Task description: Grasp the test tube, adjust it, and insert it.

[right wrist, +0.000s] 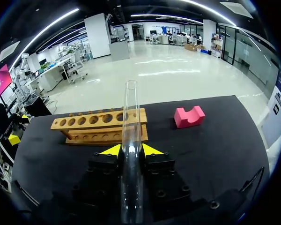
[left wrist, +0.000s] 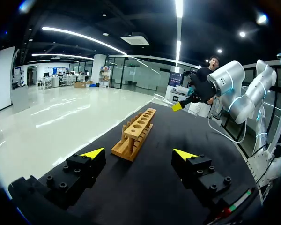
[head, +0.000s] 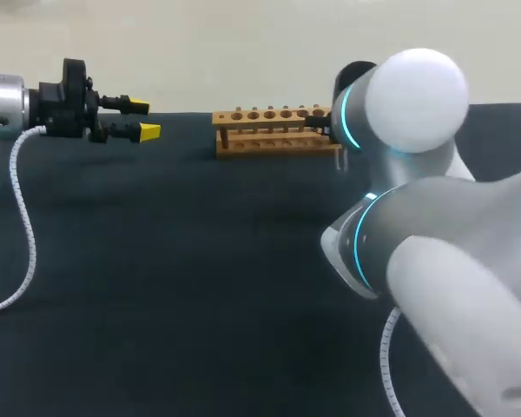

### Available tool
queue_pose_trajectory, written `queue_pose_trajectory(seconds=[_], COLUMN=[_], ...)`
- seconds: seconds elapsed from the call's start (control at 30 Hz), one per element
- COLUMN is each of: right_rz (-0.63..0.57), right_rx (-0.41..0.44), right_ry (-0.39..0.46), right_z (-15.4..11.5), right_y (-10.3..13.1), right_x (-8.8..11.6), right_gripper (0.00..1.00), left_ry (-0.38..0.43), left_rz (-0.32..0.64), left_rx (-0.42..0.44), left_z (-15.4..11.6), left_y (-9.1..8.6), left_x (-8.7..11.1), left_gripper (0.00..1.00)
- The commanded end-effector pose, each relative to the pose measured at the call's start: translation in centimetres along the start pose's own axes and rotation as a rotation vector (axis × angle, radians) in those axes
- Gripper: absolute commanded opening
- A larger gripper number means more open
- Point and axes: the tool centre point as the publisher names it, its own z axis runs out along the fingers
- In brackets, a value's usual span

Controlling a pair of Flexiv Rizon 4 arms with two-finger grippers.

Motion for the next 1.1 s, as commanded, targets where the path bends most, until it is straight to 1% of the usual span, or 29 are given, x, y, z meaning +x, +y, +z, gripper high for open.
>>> queue_pose_trajectory(seconds=[0.03,0.27,0.53,0.63,0.9,1.1], right_rz=[-0.001,0.005,0.028,0.041,0.026,0.018], right_rx=[0.06,0.045,0.009,-0.001,-0.037,-0.041], right_ry=[-0.002,0.008,0.011,0.009,0.006,0.013], right_z=[0.6,1.7,2.9,3.5,4.6,5.2], right_y=[1.7,3.0,4.1,4.3,4.7,4.7], right_x=[0.0,0.3,0.8,0.8,0.7,0.8], right_gripper=[0.0,0.0,0.0,0.0,0.0,0.0], left_ry=[-0.005,-0.005,-0.005,-0.005,-0.005,-0.005], left_rz=[0.003,0.003,0.003,0.003,0.003,0.003], left_rx=[0.0,0.0,0.0,0.0,0.0,0.0], left_z=[0.0,0.0,0.0,0.0,0.0,0.0], left_y=[0.0,0.0,0.0,0.0,0.0,0.0], left_x=[0.1,0.1,0.1,0.1,0.1,0.1], left_gripper=[1.0,1.0,1.0,1.0,1.0,1.0])
